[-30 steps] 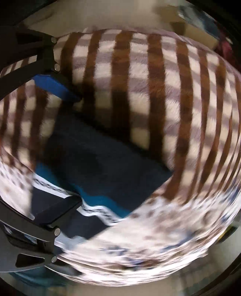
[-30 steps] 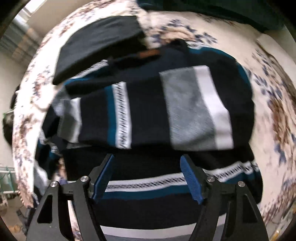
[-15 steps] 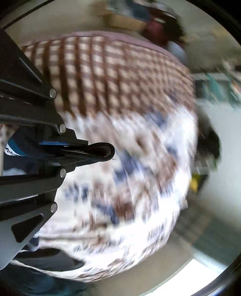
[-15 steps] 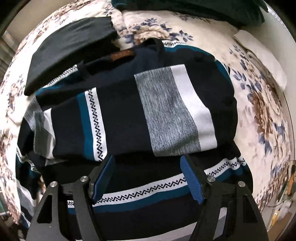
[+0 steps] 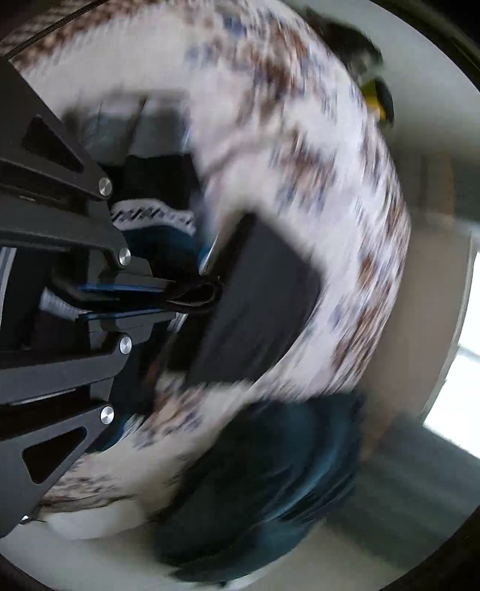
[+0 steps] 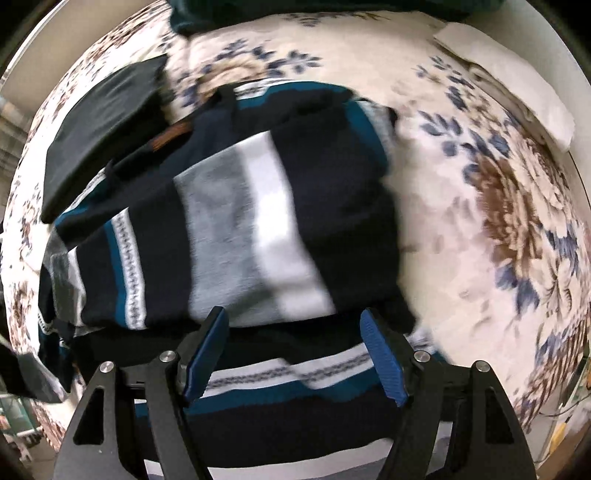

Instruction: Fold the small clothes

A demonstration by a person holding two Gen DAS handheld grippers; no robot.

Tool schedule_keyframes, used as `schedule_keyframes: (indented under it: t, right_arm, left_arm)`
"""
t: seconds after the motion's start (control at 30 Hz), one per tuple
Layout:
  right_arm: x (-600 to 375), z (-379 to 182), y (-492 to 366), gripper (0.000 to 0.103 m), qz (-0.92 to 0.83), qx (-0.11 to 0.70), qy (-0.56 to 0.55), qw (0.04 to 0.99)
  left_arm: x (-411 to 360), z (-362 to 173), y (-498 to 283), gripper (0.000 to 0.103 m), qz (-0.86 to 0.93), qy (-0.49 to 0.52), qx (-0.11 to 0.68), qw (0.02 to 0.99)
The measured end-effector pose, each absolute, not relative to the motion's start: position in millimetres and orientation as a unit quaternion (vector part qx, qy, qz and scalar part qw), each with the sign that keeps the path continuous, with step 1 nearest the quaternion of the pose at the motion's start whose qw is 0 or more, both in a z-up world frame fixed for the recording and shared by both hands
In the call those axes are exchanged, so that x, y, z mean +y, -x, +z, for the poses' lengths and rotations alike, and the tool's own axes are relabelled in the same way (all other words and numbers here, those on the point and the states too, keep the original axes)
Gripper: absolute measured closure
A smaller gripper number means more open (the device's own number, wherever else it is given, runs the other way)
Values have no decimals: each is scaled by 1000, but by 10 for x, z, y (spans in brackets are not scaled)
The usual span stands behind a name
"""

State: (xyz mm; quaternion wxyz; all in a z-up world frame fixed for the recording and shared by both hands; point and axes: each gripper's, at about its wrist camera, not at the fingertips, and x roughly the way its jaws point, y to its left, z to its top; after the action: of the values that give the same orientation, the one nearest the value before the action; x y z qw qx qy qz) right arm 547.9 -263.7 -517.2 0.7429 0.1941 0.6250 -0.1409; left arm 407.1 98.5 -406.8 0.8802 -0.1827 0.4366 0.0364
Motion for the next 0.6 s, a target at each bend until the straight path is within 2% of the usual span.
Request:
schedule_keyframes:
  t: [0.17,0.3,0.37,0.4,0.43,0.47,0.5,0.53,0.6]
  right_arm:
    - [-3115,-5206,-5408,27,-156,621,-202,742]
    - [-3458,-5282,-5375,27,-166,627,-195,736]
    - [-3597,-5291,-5359,27,-164,629,-198,734]
    - [-3670,-5287,-5350,27,-159,629,-203,734]
    - [-3721,-5281,-5343,27,-153,628,-209,734]
    - [-3769,-5273,-5340,27,-145,629,-218,732]
    - [-3813,-5254,-5345,27,-136,628,-231,731]
    - [-3837,-5226,-5362,27,-124,625,-246,731]
    - [-3804,-5141,-5443,27,-86,613,-271,737]
  left_arm:
    - [-251,-4450,-4249,97,-35,144,493,857]
    - [-689,-4768,-4327,93,-66,97,553,825]
    - [-716,-4813,-4241,77,-58,91,561,821]
    - [-578,-4790,-4206,73,-54,103,558,822]
    - [-486,-4754,-4142,59,-45,112,554,824]
    - [-309,-4711,-4080,27,-28,118,551,826]
    - [-203,-4673,-3959,12,-12,121,548,828]
    - [-3,-4662,-3877,3,12,126,543,830]
    - [399,-4626,-3695,3,59,135,537,831]
